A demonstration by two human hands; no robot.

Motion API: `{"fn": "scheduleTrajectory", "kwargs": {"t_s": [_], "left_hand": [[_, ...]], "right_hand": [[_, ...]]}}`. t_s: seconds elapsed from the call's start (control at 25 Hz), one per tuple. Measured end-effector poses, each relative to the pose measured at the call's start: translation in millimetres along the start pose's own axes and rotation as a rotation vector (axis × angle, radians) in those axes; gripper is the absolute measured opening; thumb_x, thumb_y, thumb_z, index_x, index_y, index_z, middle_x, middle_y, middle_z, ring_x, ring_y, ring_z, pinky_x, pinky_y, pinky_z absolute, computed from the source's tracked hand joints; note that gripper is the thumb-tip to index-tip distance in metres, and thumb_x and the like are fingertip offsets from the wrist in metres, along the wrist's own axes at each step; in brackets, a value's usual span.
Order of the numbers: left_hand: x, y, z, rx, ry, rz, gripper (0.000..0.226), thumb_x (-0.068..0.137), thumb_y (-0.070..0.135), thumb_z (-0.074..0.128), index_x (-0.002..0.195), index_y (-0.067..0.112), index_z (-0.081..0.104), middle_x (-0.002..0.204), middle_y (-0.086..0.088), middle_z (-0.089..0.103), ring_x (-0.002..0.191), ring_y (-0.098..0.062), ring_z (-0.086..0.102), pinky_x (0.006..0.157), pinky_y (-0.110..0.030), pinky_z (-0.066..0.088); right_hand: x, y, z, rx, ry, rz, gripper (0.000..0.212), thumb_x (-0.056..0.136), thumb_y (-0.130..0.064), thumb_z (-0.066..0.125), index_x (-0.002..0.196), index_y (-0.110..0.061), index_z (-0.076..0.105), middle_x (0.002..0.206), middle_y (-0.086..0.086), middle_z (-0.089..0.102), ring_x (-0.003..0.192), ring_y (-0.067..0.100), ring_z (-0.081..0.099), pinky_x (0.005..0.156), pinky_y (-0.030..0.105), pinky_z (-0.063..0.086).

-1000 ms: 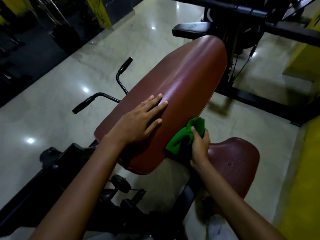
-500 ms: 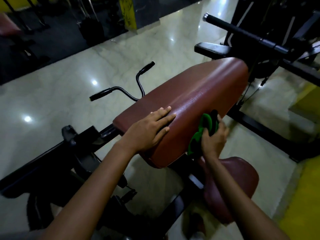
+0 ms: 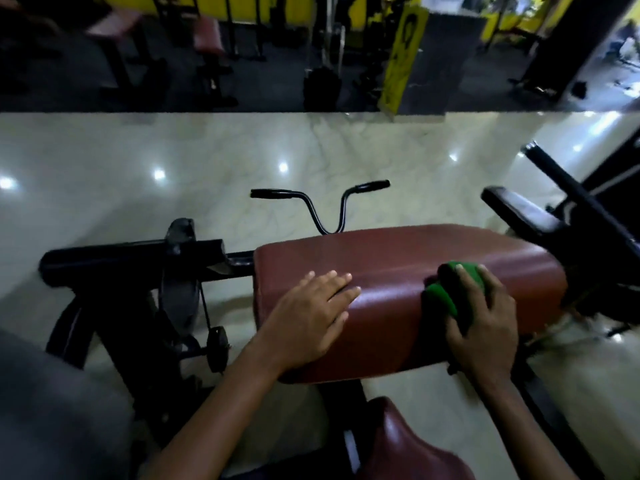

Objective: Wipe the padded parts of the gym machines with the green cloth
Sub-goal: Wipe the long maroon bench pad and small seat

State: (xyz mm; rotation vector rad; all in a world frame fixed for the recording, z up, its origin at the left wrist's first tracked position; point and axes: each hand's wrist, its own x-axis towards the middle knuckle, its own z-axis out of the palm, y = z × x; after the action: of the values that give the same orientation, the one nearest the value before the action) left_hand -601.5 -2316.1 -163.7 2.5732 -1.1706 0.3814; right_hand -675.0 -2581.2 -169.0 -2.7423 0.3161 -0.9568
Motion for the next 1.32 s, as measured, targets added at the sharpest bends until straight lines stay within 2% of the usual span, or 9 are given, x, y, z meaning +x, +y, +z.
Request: {"fn": "scheduleTrajectory", "kwargs": {"t_s": [0.16,0.28,0.48,0.68,0.8,0.92,1.08,1.24,1.32], "left_hand": [[-3.0,46.2,9.9,0.136,0.071,-0.254,0.046,0.090,0.028,0.038,0.129,0.013,0.058,0.133,-0.008,0.058,0.125,-0.026,0.052,0.107,-0.048,0.037],[-10.6,66.4,13.8,0.192,0.088,-0.386,0.049,0.090,0.027,0.037,0.132,0.011,0.055,0.136,-0.010,0.056,0.128,-0.025,0.050,0.110,-0.045,0.032],[-24.9,82.0,21.6,0.168,0.177,-0.513,0.050,0.089,0.025,0.039,0.137,0.013,0.051,0.142,-0.007,0.050,0.133,-0.023,0.044,0.111,-0.041,0.035],[-24.1,80.7,34.1,0.122,0.269,-0.547,0.050,0.091,0.020,0.034,0.140,0.017,0.046,0.146,-0.003,0.045,0.138,-0.019,0.037,0.117,-0.034,0.020],[-22.7,84.1,36.9,0.124,0.284,-0.573,0.051,0.089,0.018,0.033,0.138,0.018,0.047,0.146,-0.002,0.045,0.138,-0.019,0.036,0.117,-0.033,0.020],[-19.6,85.8,34.5,0.103,0.309,-0.581,0.053,0.086,0.012,0.049,0.139,0.018,0.047,0.146,-0.002,0.045,0.138,-0.019,0.036,0.117,-0.033,0.018],[-19.0,90.7,33.8,0.095,0.317,-0.595,0.059,0.082,0.008,0.061,0.139,0.016,0.046,0.146,-0.004,0.044,0.138,-0.020,0.035,0.117,-0.034,0.017],[-16.5,98.0,39.1,0.079,0.350,-0.659,0.056,0.089,0.010,0.054,0.142,0.018,0.041,0.151,-0.002,0.037,0.143,-0.017,0.024,0.118,-0.034,0.016],[-12.6,105.6,48.6,0.054,0.439,-0.738,0.051,0.095,0.020,0.048,0.145,0.019,0.037,0.155,0.000,0.029,0.146,-0.014,0.015,0.120,-0.032,0.012]], "right_hand": [[35.7,25.4,-14.4,-0.065,-0.193,-0.351,0.065,0.070,-0.026,0.063,0.133,-0.022,0.047,0.133,0.015,0.049,0.099,0.038,0.054,0.074,0.043,0.051],[48.1,23.0,-16.2,-0.052,-0.216,-0.454,0.057,0.076,-0.039,0.048,0.130,-0.022,0.054,0.129,0.012,0.053,0.098,0.035,0.056,0.072,0.040,0.051],[70.0,-3.1,0.6,-0.050,-0.300,-0.645,0.059,0.072,-0.040,0.057,0.130,-0.027,0.054,0.125,0.008,0.056,0.093,0.034,0.058,0.067,0.039,0.050],[75.2,-2.4,9.0,-0.035,-0.275,-0.709,0.062,0.072,-0.047,0.042,0.130,-0.026,0.050,0.123,0.009,0.056,0.089,0.035,0.056,0.066,0.040,0.050],[74.9,-0.3,9.9,-0.001,-0.257,-0.709,0.061,0.073,-0.047,0.041,0.128,-0.023,0.052,0.121,0.010,0.057,0.083,0.035,0.055,0.064,0.038,0.048],[74.9,-1.4,9.8,0.005,-0.264,-0.693,0.063,0.073,-0.047,0.040,0.124,-0.019,0.062,0.118,0.011,0.060,0.079,0.035,0.055,0.064,0.037,0.046],[75.2,-0.9,7.5,0.007,-0.292,-0.688,0.063,0.073,-0.049,0.040,0.123,-0.019,0.064,0.118,0.009,0.061,0.080,0.035,0.055,0.065,0.039,0.047],[79.4,2.9,6.1,0.061,-0.342,-0.718,0.061,0.074,-0.051,0.041,0.125,-0.026,0.062,0.120,0.003,0.060,0.085,0.031,0.056,0.068,0.038,0.048],[91.0,2.3,8.0,0.110,-0.382,-0.853,0.059,0.074,-0.051,0.042,0.127,-0.030,0.059,0.121,0.000,0.059,0.090,0.027,0.058,0.071,0.036,0.049]]}}
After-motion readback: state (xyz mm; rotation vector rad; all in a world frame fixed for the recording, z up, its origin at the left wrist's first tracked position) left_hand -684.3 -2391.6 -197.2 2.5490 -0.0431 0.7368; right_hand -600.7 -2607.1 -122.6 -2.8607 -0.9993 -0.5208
